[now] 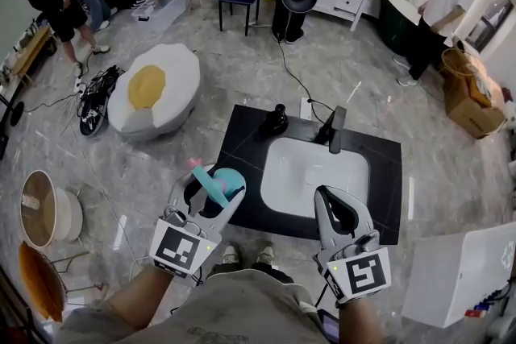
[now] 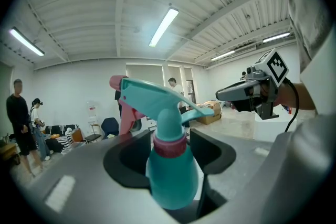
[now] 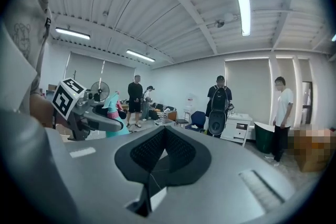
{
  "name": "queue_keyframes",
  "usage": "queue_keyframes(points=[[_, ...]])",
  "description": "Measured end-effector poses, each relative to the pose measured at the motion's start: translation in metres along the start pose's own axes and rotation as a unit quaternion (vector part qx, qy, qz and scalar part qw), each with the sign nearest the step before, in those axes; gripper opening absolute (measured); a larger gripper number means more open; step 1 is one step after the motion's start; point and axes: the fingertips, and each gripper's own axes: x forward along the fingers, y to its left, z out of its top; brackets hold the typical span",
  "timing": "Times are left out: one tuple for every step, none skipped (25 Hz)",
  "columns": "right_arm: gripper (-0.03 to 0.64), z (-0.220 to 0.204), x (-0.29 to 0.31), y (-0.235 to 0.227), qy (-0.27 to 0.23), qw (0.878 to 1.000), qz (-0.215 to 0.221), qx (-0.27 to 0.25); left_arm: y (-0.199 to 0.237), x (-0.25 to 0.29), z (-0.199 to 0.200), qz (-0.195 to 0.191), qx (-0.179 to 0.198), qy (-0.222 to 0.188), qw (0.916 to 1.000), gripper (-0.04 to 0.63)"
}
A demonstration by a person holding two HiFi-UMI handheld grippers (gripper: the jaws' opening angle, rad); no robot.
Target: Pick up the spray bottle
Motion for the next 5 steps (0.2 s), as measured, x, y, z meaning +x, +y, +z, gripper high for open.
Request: queue_keyframes(points=[[0.025,0.0005,-0.0002,0.0006,0.000,1.000,0.000,-0.004,-0.0001,0.0001,0.0026,-0.001,0.006,-0.003,1.0000,0.241],[0.025,0.0010,-0.0002,0.0012,-0.001,1.000,0.000,-0.005,-0.0002,0.0003,0.0051,-0.002,0.011,-0.005,0.9999,0.241],[0.025,0.0014,-0.0003,0.0015,-0.002,1.000,0.001,-0.005,-0.0003,0.0003,0.0070,-0.003,0.016,-0.007,0.9999,0.241],[0.025,0.0017,-0.0003,0.0018,-0.002,1.000,0.001,-0.004,-0.0004,0.0003,0.0082,-0.004,0.019,-0.007,0.9998,0.241],[0.025,0.0019,-0.0004,0.0020,-0.003,1.000,0.002,-0.003,-0.0005,0.0002,0.0092,-0.005,0.021,-0.008,0.9997,0.241]])
